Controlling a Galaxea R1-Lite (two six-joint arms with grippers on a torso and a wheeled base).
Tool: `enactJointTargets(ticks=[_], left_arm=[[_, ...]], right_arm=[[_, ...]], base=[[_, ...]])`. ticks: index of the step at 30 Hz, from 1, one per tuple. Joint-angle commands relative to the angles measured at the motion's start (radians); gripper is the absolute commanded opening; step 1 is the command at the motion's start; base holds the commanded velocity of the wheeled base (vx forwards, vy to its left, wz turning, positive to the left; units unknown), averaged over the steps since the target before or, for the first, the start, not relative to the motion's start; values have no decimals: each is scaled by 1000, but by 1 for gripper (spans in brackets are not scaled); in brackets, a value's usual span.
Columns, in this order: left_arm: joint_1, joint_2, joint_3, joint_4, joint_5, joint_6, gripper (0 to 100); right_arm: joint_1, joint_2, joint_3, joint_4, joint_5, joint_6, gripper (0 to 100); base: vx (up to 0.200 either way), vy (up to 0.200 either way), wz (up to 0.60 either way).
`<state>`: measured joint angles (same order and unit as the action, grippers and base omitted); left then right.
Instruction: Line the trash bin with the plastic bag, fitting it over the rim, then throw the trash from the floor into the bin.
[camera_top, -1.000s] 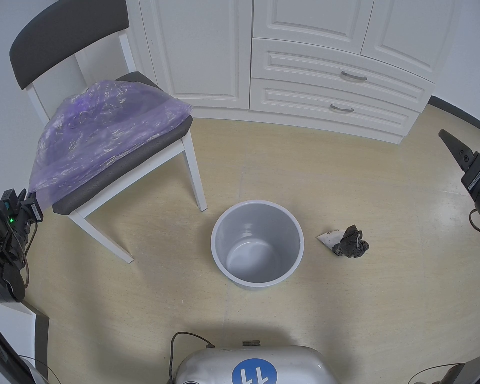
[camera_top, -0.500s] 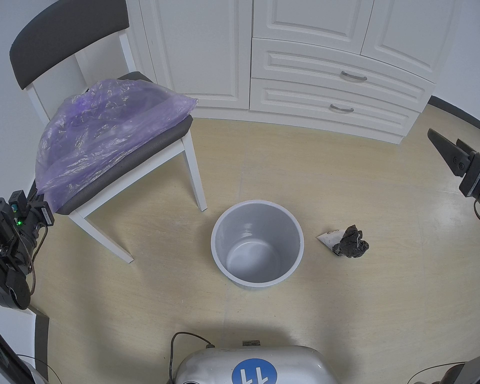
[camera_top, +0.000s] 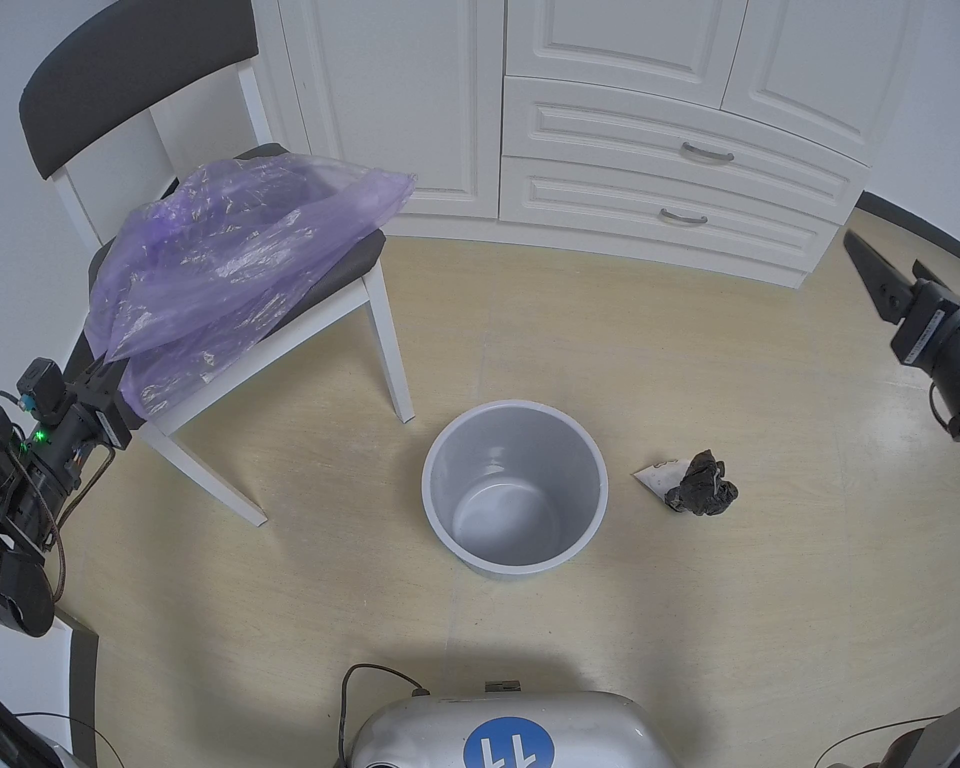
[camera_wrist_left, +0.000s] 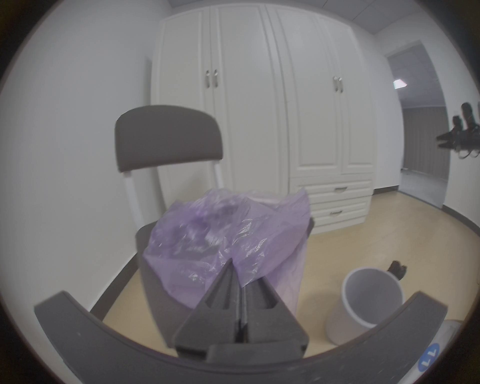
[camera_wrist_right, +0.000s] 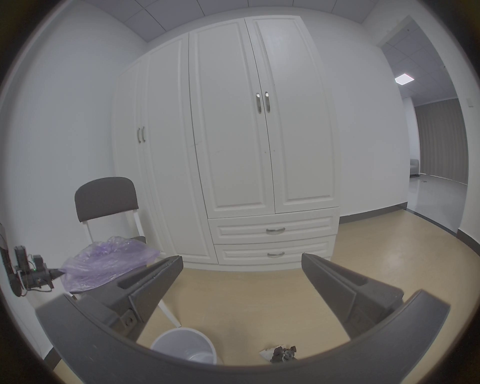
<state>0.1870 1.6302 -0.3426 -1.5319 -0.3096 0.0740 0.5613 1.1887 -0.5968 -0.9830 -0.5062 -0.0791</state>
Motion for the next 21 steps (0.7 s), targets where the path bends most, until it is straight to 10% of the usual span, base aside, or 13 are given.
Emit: enactJointTargets(ticks=[1,9,21], left_arm=[[-187,-119,-15,22,21,-5,0],[-420,-133,-73,176,391,3,0],[-715,-274,-18,234,475,55,0]], right_arm=[[46,183,31,-71,-78,6,100],[103,246,74,-74,-74,10,100],[216,339,80,-72,-74,101,100]], base=[[0,0,0],[0,0,0],[0,0,0]])
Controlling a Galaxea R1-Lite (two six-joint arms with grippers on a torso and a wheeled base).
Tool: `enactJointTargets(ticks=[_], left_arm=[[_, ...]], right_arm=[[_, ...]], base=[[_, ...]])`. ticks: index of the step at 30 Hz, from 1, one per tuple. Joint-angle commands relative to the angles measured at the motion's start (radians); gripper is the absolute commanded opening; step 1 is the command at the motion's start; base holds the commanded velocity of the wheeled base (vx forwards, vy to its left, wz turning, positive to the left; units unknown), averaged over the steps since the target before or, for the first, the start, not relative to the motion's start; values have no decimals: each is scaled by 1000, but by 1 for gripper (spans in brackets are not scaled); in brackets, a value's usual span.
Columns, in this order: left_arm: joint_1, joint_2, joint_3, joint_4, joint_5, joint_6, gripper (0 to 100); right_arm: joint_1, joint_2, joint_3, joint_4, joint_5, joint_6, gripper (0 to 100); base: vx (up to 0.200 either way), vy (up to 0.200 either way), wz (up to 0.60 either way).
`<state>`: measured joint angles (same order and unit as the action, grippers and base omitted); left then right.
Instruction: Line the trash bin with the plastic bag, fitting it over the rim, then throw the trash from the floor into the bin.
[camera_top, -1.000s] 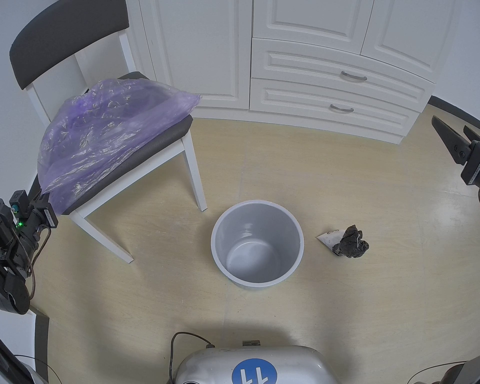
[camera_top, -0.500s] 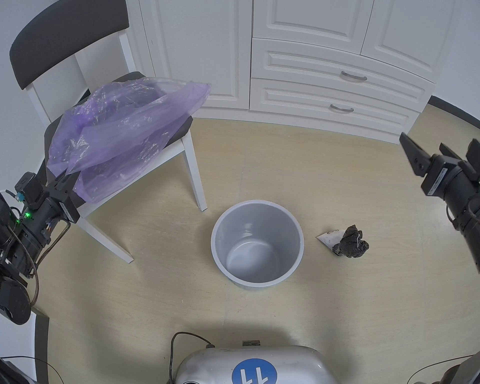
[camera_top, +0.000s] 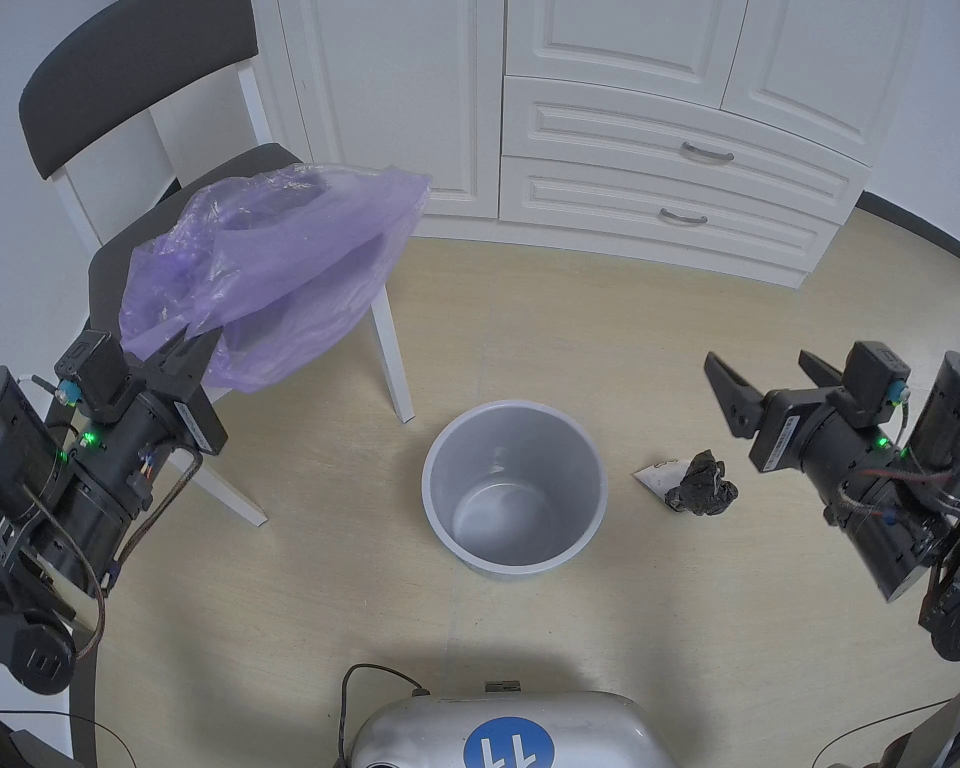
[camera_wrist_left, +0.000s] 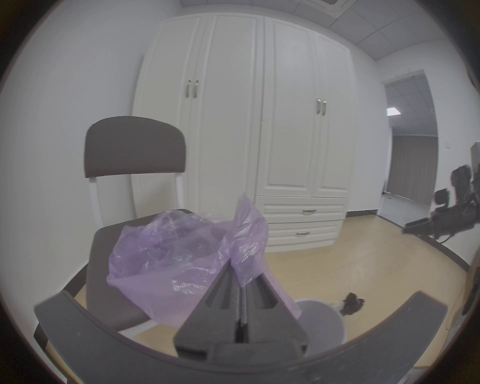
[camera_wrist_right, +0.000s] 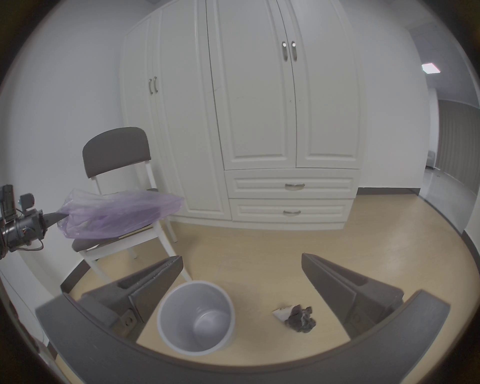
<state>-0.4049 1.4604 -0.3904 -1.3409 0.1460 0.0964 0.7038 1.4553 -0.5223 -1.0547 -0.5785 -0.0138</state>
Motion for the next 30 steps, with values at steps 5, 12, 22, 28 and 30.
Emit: enactJointTargets(ticks=[5,12,22,28,30], left_arm=[[-201,-166,44,109,20,34,0],[-330,-198,58,149,24,29,0],[-408,-204,84,147,24,29,0],[-451,-203,82,147,38,31,0],[-473,-201,79,144,69,31,0]], right_arm=[[112,96,8,-1,-1,58,100],[131,115,36,-1,3,66,100],[117,137,33,2,14,71,100],[108,174,45,9,16,77,100],[106,194,47,4,16,77,100]], base=[[0,0,0],[0,0,0],[0,0,0],[0,0,0],[0,0,0]])
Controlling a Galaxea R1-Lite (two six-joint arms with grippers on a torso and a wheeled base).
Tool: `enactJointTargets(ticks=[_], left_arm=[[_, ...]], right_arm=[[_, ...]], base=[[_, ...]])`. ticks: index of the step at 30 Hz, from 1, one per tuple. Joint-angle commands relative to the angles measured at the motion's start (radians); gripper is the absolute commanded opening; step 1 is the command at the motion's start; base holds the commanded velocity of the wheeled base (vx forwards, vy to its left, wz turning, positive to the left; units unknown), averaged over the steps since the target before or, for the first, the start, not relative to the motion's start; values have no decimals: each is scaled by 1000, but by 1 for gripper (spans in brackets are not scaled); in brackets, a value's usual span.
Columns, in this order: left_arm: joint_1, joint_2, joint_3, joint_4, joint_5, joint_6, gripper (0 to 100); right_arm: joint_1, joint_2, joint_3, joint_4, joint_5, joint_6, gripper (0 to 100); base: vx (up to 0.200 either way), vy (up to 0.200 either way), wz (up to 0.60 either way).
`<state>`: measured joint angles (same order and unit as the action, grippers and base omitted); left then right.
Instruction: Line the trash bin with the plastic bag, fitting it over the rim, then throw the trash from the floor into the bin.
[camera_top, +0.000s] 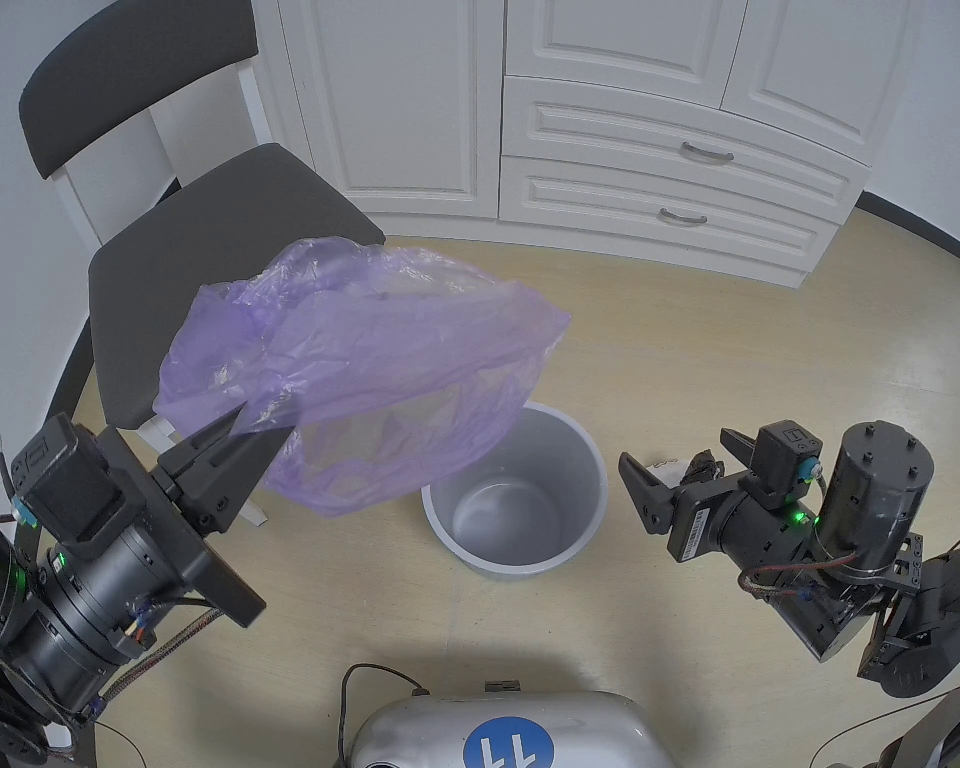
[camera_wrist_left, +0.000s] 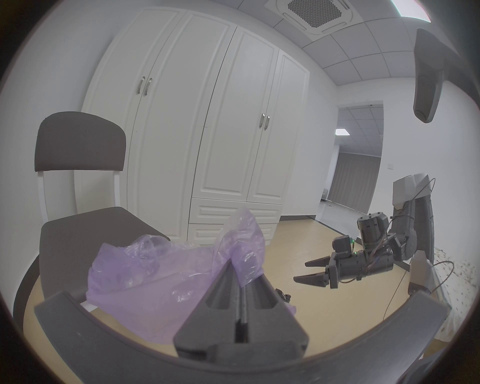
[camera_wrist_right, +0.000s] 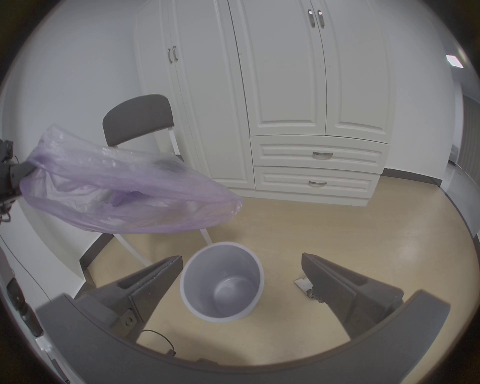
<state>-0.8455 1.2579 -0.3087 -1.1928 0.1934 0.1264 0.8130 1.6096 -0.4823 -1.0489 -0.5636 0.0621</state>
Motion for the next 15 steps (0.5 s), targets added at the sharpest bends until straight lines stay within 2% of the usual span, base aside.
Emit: enactJointTargets(ticks=[1,6,7,15], left_arm=[[-53,5,-6,-7,43,1,0],[-96,2,-7,-10,74,2,0],[-107,2,-7,-10,75,2,0],[-107,14,-23,-14,77,-1,0]], right_arm=[[-3,52,7,-2,1,7,100],[-3,90,10,-3,30,45,100],[-20,98,14,1,60,54,100],[-37,162,56,-2,114,54,100]], base=[[0,0,0],[0,0,0],[0,0,0],[0,0,0]])
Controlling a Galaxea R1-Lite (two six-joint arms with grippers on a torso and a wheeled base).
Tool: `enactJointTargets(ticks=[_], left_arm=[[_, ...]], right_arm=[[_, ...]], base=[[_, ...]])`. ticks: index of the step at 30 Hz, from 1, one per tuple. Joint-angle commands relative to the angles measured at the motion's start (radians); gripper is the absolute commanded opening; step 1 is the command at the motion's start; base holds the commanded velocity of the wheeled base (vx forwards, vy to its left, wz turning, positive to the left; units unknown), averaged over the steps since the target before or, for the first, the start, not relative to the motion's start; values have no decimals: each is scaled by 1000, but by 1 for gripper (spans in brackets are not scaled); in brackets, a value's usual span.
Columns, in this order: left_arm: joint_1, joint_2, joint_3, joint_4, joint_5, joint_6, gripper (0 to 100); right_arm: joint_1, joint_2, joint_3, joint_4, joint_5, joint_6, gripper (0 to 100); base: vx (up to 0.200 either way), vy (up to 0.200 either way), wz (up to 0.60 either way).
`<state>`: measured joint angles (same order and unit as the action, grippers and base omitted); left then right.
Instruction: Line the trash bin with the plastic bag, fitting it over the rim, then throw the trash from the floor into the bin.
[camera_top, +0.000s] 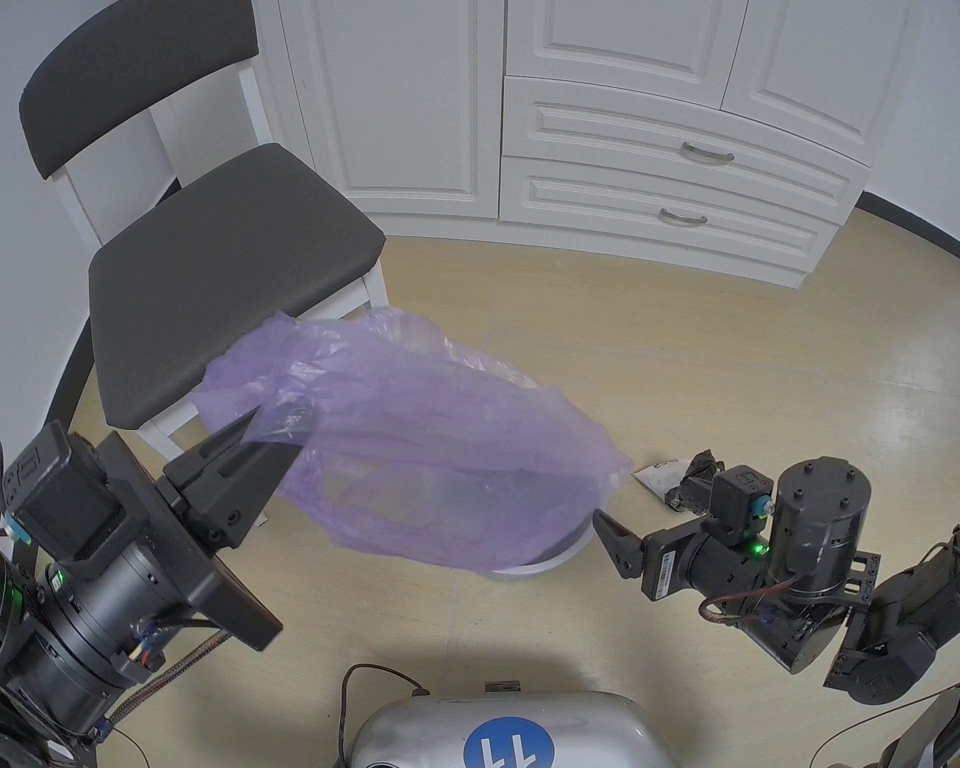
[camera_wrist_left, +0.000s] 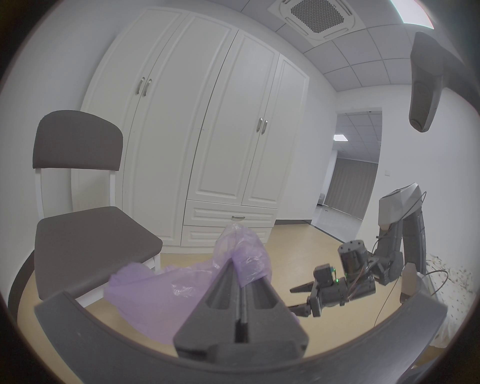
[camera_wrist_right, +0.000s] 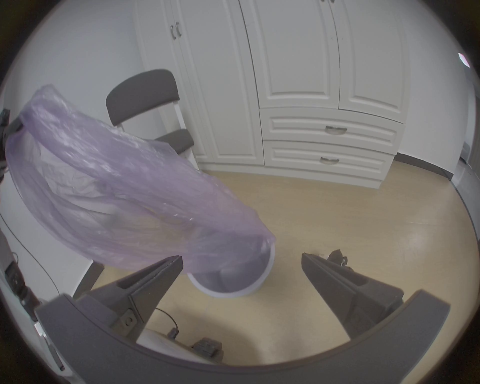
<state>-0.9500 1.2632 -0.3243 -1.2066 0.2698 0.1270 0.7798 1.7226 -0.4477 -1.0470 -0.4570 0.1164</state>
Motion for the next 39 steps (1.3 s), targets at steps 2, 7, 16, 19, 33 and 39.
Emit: enactJointTargets(ticks=[2,7,16,19,33,39], left_arm=[[-3,10,-16,-4,0,-4,0],[5,8,-32,-4,0,-18,0],[10,-5,-58,-5,3,-21,0],[11,-13,-70,-19,11,-23,0],[13,-15,-133,-31,95,-30,0],[22,-8,-154,-33,98,-49,0]], right_arm=[[-4,65,30,-4,18,0,100],[-4,78,41,-5,34,0,100],[-25,78,43,-4,35,0,100],[-39,77,43,-2,37,0,100],[-59,166,-6,7,162,151,100],[-51,164,-19,10,212,213,100]], base=[[0,0,0],[0,0,0],[0,0,0],[0,0,0],[0,0,0],[0,0,0]])
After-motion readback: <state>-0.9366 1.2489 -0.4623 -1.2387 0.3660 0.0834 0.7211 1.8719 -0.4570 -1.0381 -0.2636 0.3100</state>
